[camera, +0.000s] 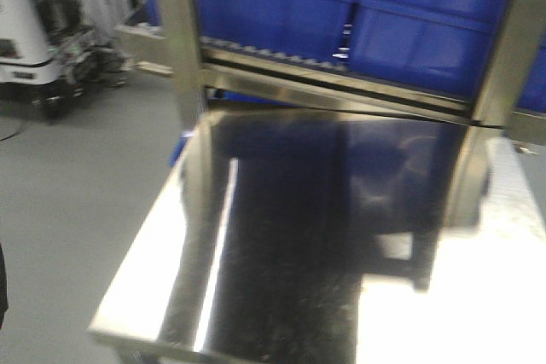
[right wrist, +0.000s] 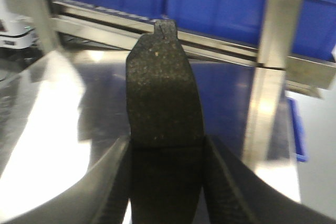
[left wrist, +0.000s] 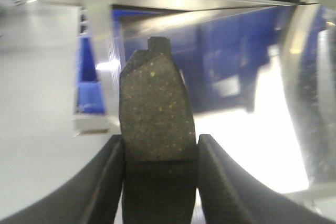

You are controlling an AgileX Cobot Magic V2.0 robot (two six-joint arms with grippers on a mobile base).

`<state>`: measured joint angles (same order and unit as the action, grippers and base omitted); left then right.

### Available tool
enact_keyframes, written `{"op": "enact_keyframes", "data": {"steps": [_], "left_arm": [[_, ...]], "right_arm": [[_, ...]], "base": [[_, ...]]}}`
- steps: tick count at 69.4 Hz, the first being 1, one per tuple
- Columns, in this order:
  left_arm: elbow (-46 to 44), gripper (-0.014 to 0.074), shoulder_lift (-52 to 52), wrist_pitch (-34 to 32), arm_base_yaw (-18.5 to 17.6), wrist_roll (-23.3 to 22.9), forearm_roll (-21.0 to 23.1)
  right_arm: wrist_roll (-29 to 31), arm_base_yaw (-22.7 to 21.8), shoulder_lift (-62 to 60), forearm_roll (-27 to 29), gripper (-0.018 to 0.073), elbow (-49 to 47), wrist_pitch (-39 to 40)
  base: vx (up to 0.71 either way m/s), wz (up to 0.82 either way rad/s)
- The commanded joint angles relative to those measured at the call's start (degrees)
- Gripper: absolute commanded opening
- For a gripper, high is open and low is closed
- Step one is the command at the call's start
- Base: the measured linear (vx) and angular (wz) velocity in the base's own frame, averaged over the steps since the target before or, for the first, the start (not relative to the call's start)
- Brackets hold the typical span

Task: Move and align brake pads A on conveyor
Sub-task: 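Back away and turn the base from the steel table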

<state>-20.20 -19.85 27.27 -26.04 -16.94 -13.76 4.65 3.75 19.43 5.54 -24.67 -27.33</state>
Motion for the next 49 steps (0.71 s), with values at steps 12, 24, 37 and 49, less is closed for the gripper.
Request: {"op": "enact_keyframes", "data": {"steps": [12,24,37,49], "left_arm": [[-1.7,-0.0006,-0.3,-5.3,-0.3,-0.4,-0.7],[-1.7,-0.0006,-0.3,-5.3,-0.3,-0.4,-0.7],[-1.7,-0.0006,-0.3,-5.3,-0.3,-0.4,-0.7],[-1.7,-0.0006,-0.3,-5.3,-0.3,-0.4,-0.7]], "right_arm": [[0.2,-0.3,0.3,0.2,-0.0004,-1.8,5.5],[0.2,-0.3,0.3,0.2,-0.0004,-1.8,5.5],[0.2,-0.3,0.3,0.2,-0.0004,-1.8,5.5],[0.2,-0.3,0.3,0.2,-0.0004,-1.8,5.5]], "base": [[-0.19,0.75],[-0.2,0.77],[-0.19,0.72],[-0.17,0.67]]}}
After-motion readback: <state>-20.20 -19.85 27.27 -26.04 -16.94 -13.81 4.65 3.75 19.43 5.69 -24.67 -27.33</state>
